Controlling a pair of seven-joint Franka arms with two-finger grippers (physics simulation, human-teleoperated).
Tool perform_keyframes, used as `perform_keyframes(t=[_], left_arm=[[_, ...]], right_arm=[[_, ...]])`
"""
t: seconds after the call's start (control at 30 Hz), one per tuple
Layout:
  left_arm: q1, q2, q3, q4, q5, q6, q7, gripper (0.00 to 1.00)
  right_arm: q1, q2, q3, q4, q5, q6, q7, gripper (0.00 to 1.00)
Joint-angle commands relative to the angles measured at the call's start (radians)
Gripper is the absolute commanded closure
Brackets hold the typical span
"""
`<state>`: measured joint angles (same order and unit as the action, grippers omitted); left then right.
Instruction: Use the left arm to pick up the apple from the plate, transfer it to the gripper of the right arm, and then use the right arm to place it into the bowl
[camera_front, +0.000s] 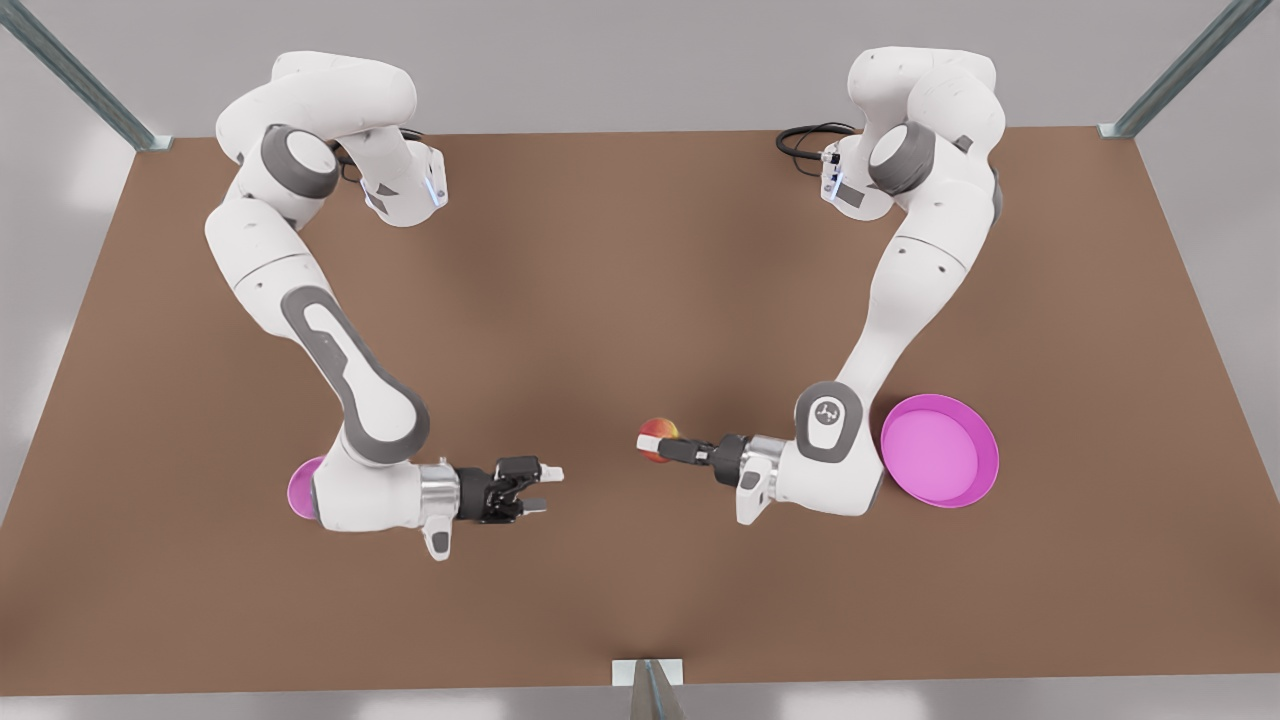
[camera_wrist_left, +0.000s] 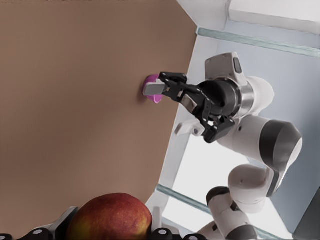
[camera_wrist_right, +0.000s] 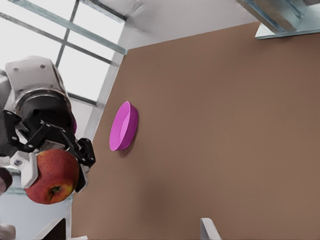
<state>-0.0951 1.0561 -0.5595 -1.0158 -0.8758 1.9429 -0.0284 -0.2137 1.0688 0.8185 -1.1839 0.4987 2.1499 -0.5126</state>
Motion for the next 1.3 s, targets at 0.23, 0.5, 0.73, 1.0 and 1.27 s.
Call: perform_keyframes(t=[0.23,0.5,0.73,1.0,1.27], left_arm=[[-0.009,0.012,-0.008,0.002,-0.034,0.054,0.116,0.33],[-0.011,0.010,-0.008,0.002,-0.034,0.097,0.205,0.33],[-0.015,0.013,-0.008,0.000,-0.034,0.156,0.206,0.34],[-0.017,0.012,-0.010,0.000,-0.054,0.176,0.199,0.34],[-0.029,0.013,-0.010,0.000,-0.055,0.203,0.199,0.34]], right_arm=[[-0.013,0.017,0.036,-0.063,0.135,0.122,-1.213,0.00],[-0.024,0.074,0.139,-0.059,0.213,0.128,-1.305,0.00],[-0.003,0.111,0.194,-0.068,0.251,0.277,-1.322,0.00],[0.000,0.125,0.225,-0.105,0.302,0.300,-1.351,0.00],[0.025,0.125,0.229,-0.117,0.327,0.355,-1.351,0.00]])
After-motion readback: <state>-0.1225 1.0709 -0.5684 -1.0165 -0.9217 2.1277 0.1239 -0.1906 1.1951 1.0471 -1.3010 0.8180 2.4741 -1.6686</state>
